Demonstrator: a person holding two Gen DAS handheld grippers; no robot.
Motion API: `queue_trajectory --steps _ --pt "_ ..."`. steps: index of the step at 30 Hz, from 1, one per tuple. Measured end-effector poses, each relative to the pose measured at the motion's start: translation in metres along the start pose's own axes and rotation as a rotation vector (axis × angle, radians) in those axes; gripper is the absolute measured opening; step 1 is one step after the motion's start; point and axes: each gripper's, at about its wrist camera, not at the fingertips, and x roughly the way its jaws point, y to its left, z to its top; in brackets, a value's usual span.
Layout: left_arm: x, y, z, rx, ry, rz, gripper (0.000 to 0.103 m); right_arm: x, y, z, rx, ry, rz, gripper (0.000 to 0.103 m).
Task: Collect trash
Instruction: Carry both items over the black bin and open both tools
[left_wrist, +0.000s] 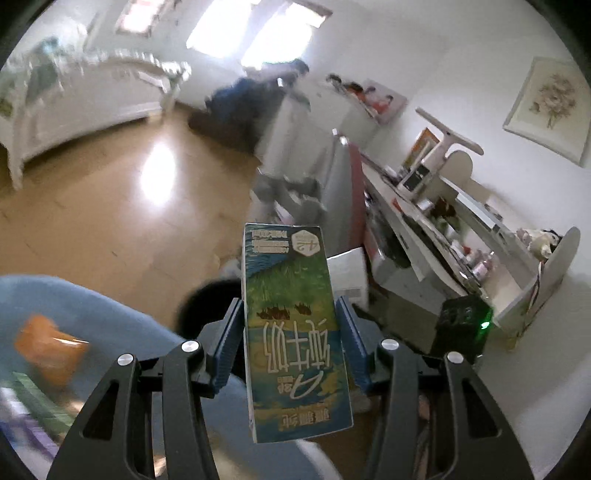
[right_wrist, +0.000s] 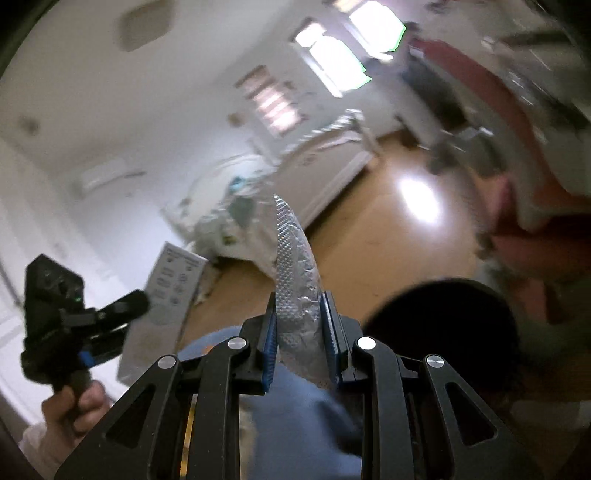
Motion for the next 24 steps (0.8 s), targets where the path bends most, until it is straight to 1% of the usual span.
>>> queue_trajectory --steps 3,4,6,12,21,22,23,24 --pt "0.037 0.004 -0.004 -0.029 0.051 -0.003 0.050 0.012 -0.038 -0.010 0.072 0.036 -0.038 0.023" --pt "0.053 0.006 -0.007 -0.045 0.075 -0.007 0.050 0.019 -0.045 -0.014 0.086 0.045 -0.045 0.023" --pt "0.069 0.009 -0.011 -0.064 0.104 -0.009 0.050 0.029 -0.056 -0.019 0.111 0.061 -0.053 0.023" --pt "0.093 0.019 -0.026 -0.076 0.165 0.013 0.050 0.037 -0.084 -0.035 0.153 0.091 -0.063 0.023" --pt "0.112 0.015 -0.023 -0.064 0.188 0.044 0.052 0.050 -0.091 -0.043 0.181 0.120 -0.059 0.023" --pt "0.115 0.013 -0.022 -0.064 0.188 0.051 0.056 0.050 -0.092 -0.043 0.186 0.122 -0.059 0.023" --pt "0.117 0.012 -0.022 -0.064 0.191 0.053 0.066 0.050 -0.093 -0.043 0.191 0.123 -0.058 0.026" --pt "0.118 0.012 -0.022 -0.065 0.190 0.062 0.073 0.048 -0.090 -0.041 0.196 0.124 -0.059 0.028"
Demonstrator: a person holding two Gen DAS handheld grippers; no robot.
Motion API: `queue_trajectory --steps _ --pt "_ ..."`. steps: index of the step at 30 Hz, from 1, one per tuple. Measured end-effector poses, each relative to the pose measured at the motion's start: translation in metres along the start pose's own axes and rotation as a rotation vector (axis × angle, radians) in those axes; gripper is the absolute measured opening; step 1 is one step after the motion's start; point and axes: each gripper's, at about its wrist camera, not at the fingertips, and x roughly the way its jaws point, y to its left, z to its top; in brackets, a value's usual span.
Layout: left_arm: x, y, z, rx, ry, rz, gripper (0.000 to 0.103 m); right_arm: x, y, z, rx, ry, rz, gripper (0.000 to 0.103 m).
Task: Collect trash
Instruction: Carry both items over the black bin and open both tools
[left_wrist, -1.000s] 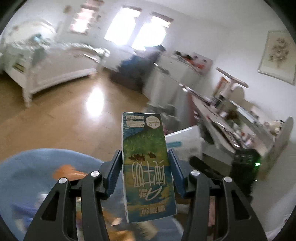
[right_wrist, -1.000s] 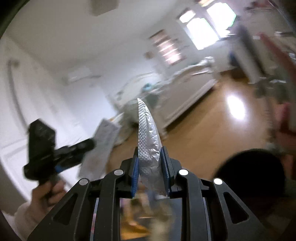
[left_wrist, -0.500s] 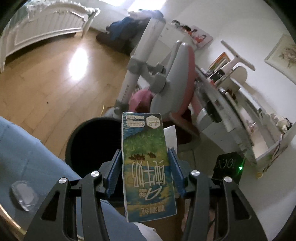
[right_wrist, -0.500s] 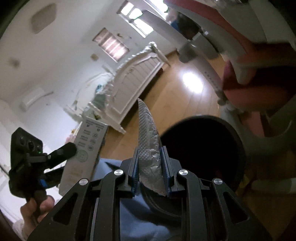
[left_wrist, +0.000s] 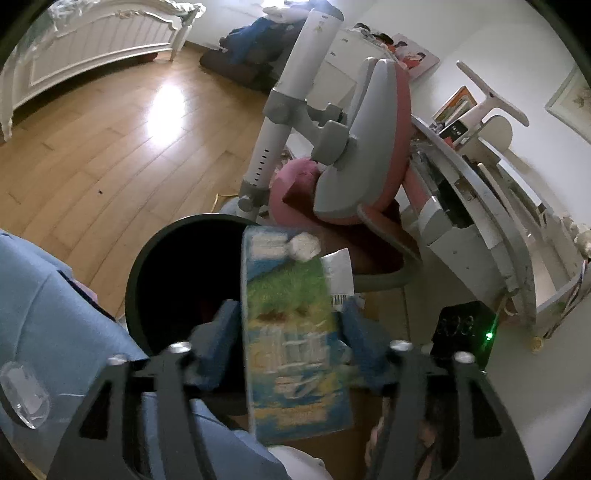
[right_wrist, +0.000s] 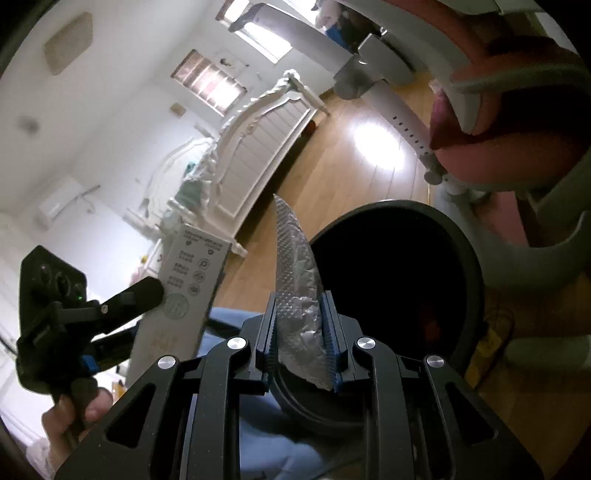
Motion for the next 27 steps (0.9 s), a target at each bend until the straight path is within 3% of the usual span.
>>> queue_trajectory --steps 1,2,3,10,14,16,21,27 --pt "-0.001 -0.001 0.000 0.001 -0.008 0.014 0.084 -0.001 0.000 0.000 0.006 -0.002 0.000 0.041" --pt "-0.003 -0.002 0.000 0.006 -0.022 0.029 0.086 -0.004 0.000 0.000 0.012 -0.012 -0.002 0.059" --pt "-0.005 -0.003 0.000 0.012 -0.028 0.031 0.086 -0.006 0.000 -0.001 0.015 -0.027 -0.006 0.063" --pt "-0.040 -0.006 -0.005 0.022 -0.056 0.023 0.086 -0.020 0.016 -0.006 -0.017 -0.040 -0.002 0.065" --pt "-0.083 -0.009 -0.018 0.034 -0.110 0.011 0.086 -0.025 0.045 -0.013 -0.090 -0.027 0.016 0.065" --pt "-0.107 -0.009 -0.027 0.049 -0.139 0.022 0.087 -0.026 0.066 -0.020 -0.137 -0.012 0.035 0.071" --pt "-0.172 0.014 -0.057 0.061 -0.217 0.120 0.092 -0.020 0.122 -0.043 -0.268 0.059 0.096 0.072" --pt "-0.223 0.058 -0.090 0.055 -0.233 0.286 0.093 -0.003 0.198 -0.090 -0.468 0.182 0.190 0.072"
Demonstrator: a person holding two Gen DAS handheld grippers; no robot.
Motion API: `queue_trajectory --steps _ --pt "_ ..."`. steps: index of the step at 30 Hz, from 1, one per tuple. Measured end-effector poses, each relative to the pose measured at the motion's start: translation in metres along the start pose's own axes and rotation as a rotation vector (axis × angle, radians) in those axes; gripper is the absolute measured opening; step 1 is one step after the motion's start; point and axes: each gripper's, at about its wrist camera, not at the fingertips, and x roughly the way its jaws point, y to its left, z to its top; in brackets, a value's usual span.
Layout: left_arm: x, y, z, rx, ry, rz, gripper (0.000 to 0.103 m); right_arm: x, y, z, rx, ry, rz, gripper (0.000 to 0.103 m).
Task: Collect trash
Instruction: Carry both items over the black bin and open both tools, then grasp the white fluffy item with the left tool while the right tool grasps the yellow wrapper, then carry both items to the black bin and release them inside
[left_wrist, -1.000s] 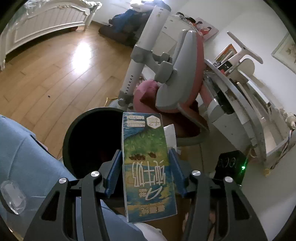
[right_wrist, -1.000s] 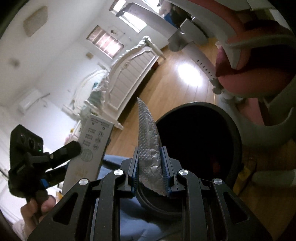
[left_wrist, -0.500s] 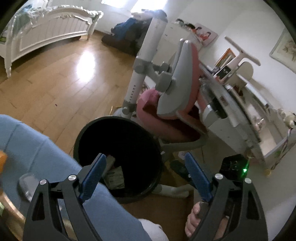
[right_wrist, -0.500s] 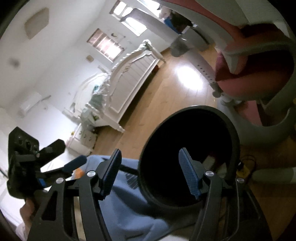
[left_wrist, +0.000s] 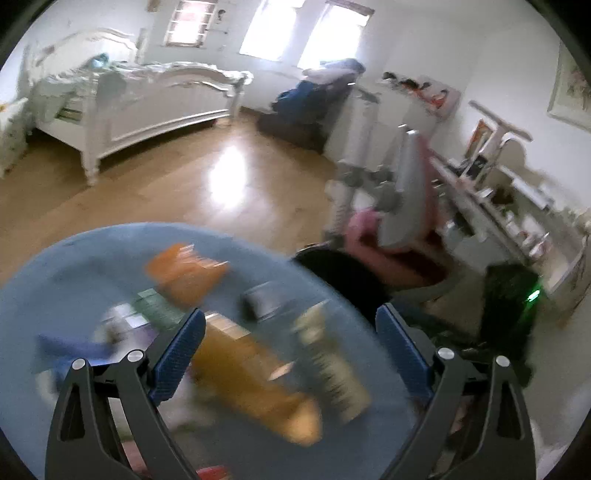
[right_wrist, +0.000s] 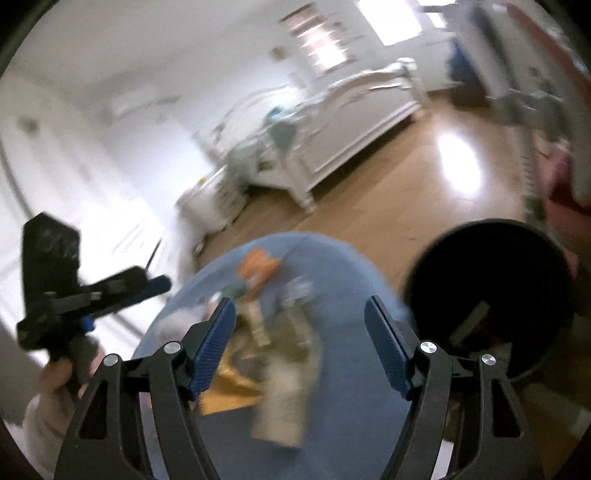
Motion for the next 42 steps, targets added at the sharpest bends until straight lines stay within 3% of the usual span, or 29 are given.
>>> queue_trajectory --steps 5,8,10,11,12,14,17,21,26,32,36,42 --pt "-0.007 0.041 -0.026 0.030 0.055 0.135 0.093 0.034 0.053 -0.009 -0.135 0.096 0.022 0.072" --pt "-0.002 0.051 -0.034 0.059 0.072 0.178 0.092 0.061 0.076 -0.016 -0.191 0.162 0.006 0.072" --pt "0.002 0.056 -0.038 0.069 0.074 0.178 0.089 0.077 0.085 -0.020 -0.214 0.203 -0.016 0.064" --pt "0.005 0.058 -0.039 0.068 0.076 0.176 0.079 0.082 0.085 -0.021 -0.223 0.220 -0.023 0.053" --pt "0.008 0.061 -0.040 0.068 0.086 0.174 0.073 0.089 0.089 -0.023 -0.235 0.242 -0.032 0.048" --pt "0.016 0.067 -0.044 0.070 0.115 0.182 0.049 0.102 0.095 -0.027 -0.248 0.277 -0.053 0.031" --pt "0.016 0.071 -0.051 0.072 0.099 0.183 0.041 0.104 0.093 -0.031 -0.237 0.275 -0.043 0.028" --pt "0.002 0.077 -0.049 0.032 0.041 0.184 0.039 0.086 0.082 -0.028 -0.180 0.234 0.016 0.028" --pt "-0.039 0.079 -0.030 -0.045 -0.089 0.136 0.039 0.047 0.078 -0.011 -0.111 0.129 0.123 0.028" --pt "-0.079 0.051 0.003 -0.040 -0.209 0.066 0.040 0.005 0.071 0.016 -0.047 -0.002 0.189 0.028" --pt "-0.082 0.022 0.023 0.003 -0.243 0.015 0.040 -0.030 0.061 0.032 -0.037 -0.107 0.153 0.028" --pt "-0.050 -0.023 0.049 0.043 -0.222 -0.078 0.040 -0.081 0.027 0.045 -0.050 -0.246 -0.030 0.028"
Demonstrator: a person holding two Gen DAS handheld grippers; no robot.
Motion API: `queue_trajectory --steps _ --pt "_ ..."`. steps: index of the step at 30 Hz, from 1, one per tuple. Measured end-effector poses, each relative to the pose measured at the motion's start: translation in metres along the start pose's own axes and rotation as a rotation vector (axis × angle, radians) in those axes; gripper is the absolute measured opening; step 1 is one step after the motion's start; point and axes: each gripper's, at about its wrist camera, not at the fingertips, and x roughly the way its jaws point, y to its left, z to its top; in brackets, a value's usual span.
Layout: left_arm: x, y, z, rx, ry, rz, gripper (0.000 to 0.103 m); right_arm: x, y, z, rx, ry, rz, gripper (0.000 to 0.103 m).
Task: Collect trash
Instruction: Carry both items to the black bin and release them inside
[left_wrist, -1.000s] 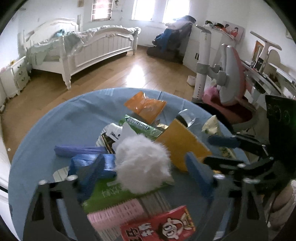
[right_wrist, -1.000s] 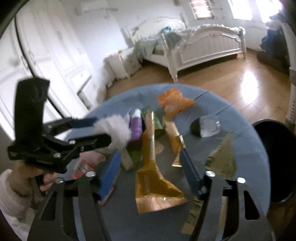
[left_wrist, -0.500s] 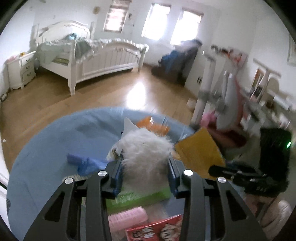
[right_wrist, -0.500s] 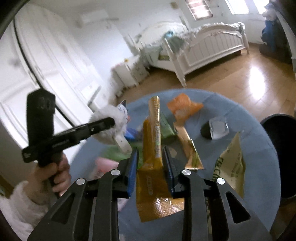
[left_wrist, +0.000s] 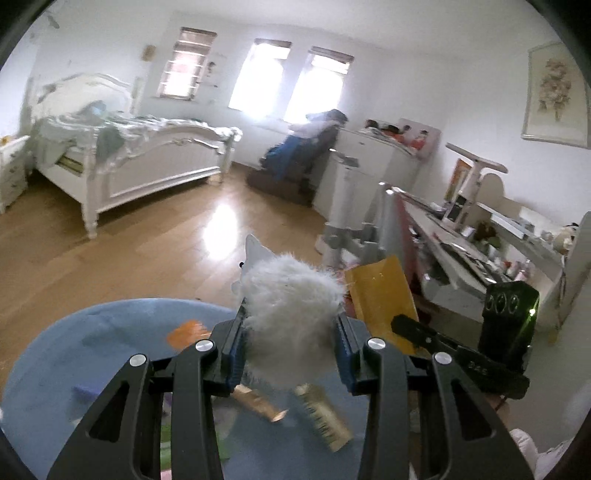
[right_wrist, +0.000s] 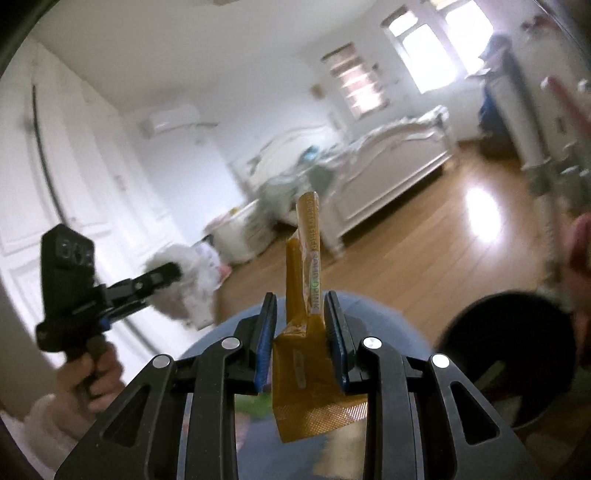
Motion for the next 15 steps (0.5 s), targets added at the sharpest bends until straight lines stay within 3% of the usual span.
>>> queue_trajectory --steps 7,15 --pt "0.059 -0.043 -0.001 0.037 0.069 -0.099 0.040 -0.027 -0.059 -0.002 0.012 -0.041 -0.181 0.028" --pt "0.130 -0.074 -0.015 0.044 0.180 -0.173 0.040 -0.018 -0.123 -0.027 0.111 -0.022 -0.255 0.028"
